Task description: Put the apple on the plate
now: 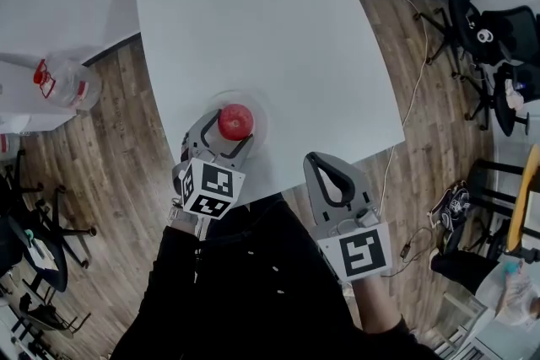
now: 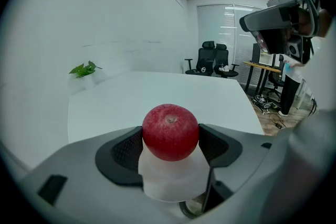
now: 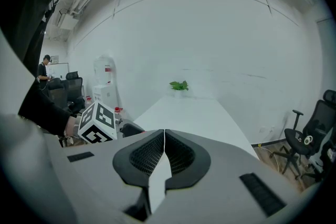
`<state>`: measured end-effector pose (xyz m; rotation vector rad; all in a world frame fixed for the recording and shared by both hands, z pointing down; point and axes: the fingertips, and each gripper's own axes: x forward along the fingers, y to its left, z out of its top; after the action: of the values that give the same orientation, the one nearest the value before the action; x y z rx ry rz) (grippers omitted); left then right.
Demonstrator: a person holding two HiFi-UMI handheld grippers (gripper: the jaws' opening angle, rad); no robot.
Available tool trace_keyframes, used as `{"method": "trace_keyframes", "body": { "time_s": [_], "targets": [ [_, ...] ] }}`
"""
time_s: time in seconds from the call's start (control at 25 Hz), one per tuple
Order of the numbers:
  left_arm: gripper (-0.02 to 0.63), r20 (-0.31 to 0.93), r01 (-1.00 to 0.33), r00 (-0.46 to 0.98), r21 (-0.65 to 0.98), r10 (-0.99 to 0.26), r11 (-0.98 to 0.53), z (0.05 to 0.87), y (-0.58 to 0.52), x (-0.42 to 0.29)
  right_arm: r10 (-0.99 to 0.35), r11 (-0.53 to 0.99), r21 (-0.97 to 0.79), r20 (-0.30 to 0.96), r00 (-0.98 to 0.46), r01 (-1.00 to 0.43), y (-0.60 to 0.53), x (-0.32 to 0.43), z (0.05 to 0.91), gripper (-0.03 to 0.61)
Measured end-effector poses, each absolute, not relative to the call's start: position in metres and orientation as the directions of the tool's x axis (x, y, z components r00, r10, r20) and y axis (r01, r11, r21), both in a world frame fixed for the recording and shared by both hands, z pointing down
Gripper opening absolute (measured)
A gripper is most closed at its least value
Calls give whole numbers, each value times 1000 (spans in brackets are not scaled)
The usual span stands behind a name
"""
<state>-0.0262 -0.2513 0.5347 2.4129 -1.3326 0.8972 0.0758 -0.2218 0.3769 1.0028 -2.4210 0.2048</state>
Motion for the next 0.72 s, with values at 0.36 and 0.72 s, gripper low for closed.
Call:
{"method": "trace_keyframes", "body": {
  "time_s": [0.36, 0.72],
  "targets": [
    [344, 630, -803, 392, -121, -670, -583, 544, -251, -20, -615, 718, 50, 512, -599, -695, -223, 78, 379, 43],
    [345, 637, -811, 405, -80, -656, -579, 550, -252, -24, -608, 723, 47, 516, -603, -689, -220, 72, 381, 42]
  ]
}}
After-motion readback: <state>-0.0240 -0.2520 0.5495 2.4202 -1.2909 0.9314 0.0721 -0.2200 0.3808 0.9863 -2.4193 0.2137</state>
